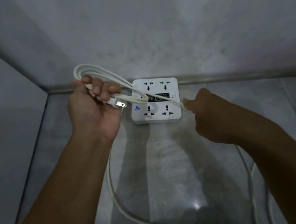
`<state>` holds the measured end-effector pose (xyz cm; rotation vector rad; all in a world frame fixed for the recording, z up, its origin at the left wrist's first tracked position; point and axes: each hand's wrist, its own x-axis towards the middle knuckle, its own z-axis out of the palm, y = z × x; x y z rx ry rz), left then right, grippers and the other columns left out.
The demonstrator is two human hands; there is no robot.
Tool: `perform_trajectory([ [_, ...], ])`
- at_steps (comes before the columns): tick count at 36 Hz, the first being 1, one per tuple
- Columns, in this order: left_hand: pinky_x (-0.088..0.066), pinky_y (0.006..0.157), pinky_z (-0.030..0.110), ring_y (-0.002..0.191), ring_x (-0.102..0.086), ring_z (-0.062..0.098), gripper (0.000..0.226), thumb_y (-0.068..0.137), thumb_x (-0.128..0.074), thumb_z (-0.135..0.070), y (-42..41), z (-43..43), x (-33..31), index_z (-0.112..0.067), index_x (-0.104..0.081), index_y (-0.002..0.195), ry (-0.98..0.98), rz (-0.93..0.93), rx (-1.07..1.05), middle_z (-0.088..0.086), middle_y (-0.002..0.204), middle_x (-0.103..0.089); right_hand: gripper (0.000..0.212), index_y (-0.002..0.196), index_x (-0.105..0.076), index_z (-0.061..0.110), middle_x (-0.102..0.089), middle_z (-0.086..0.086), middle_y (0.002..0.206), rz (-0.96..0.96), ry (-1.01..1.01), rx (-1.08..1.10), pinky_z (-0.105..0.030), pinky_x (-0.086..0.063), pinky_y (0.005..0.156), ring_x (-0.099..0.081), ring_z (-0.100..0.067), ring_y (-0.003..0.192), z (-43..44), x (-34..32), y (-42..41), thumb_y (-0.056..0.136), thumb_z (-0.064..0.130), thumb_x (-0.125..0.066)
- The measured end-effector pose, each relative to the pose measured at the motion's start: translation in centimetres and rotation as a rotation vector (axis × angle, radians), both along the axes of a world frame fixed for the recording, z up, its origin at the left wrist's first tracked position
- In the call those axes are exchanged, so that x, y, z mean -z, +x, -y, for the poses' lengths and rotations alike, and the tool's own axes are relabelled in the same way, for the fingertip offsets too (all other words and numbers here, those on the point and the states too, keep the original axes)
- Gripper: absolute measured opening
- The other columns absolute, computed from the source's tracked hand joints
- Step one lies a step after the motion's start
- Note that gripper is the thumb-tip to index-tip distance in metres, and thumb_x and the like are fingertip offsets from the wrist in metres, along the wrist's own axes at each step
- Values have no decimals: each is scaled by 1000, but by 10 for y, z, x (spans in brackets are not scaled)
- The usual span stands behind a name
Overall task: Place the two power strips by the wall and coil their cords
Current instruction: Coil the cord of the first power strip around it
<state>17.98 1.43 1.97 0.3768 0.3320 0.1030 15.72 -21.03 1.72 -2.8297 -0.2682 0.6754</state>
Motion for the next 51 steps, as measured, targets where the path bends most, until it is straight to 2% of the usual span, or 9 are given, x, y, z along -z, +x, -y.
perform_trajectory([
  [4, -44, 47, 23, 37, -31, 11, 45, 109, -29, -34, 0, 3, -5, -16, -46, 72, 13, 4, 1, -2, 49, -35, 19, 97, -70, 14, -51, 4, 90, 99, 21, -78, -26, -45, 54, -57, -11, 72, -4, -10, -1, 91, 4, -55],
  [7, -49, 50, 23, 37, -32, 11, 45, 108, -30, -39, 0, 6, -8, -17, -47, 73, 69, -21, 11, -2, 49, -36, 21, 101, -77, 15, -68, 3, 98, 139, 138, -73, -39, -61, 68, -67, -17, 74, -3, -19, -1, 93, 7, -59],
  [11, -57, 60, 29, 42, -47, 14, 43, 108, -30, -42, -2, 17, -13, -19, -47, 77, 274, -86, 22, 0, 52, -50, 24, 109, -76, 39, -54, 27, 83, 101, 316, -47, -6, -42, 59, -57, 11, 61, -3, -35, -1, 95, 22, -66],
  [14, -59, 63, 37, 57, -68, 24, 40, 108, -26, -42, -4, 29, -17, -16, -46, 84, 400, -60, 34, 7, 58, -63, 18, 97, -76, 44, -53, 35, 78, 94, 359, -84, -7, -42, 52, -58, 19, 62, -7, -43, -1, 93, 27, -69],
  [20, -61, 72, 49, 78, -75, 35, 38, 108, -20, -42, -6, 46, -24, -12, -41, 96, 654, -27, 142, 13, 72, -72, 20, 77, -61, 32, -71, 18, 80, 99, 537, -95, -15, -47, 50, -66, 2, 62, -12, -52, -3, 87, 19, -73],
  [31, -37, 36, 12, 39, -54, -2, 38, 109, -25, -35, -25, 71, -27, -13, -48, 91, 1318, -106, 248, -17, 50, -59, 28, 75, -62, 32, -70, -29, 98, -180, 1013, -108, -53, -52, 64, -60, -36, 66, -2, -74, 3, 75, 6, -74],
  [38, -35, 41, 25, 37, -45, 12, 44, 107, -29, -43, -39, 72, -16, -18, -50, 77, 1344, -88, 441, -2, 49, -51, 29, 83, -62, 24, -73, -5, 87, -3, 823, -123, -69, -56, 63, -71, -39, 68, 16, -89, 20, 74, 7, -83],
  [44, -18, 40, 18, 31, -20, 9, 44, 107, -33, -39, -36, 68, -19, -16, -47, 72, 920, -68, 734, -3, 42, -29, 20, 88, -74, 34, -72, 8, 74, 310, 534, -134, -10, -42, 55, -62, 1, 58, 23, -77, 34, 72, 40, -84],
  [51, -10, 35, 16, 25, -15, 7, 40, 103, -33, -40, -26, 46, -16, -18, -47, 72, 312, 4, 958, -6, 37, -23, 27, 101, -78, 32, -62, -3, 84, 587, 602, -31, -19, -42, 70, -56, -7, 74, 16, -16, 43, 91, 51, -60],
])
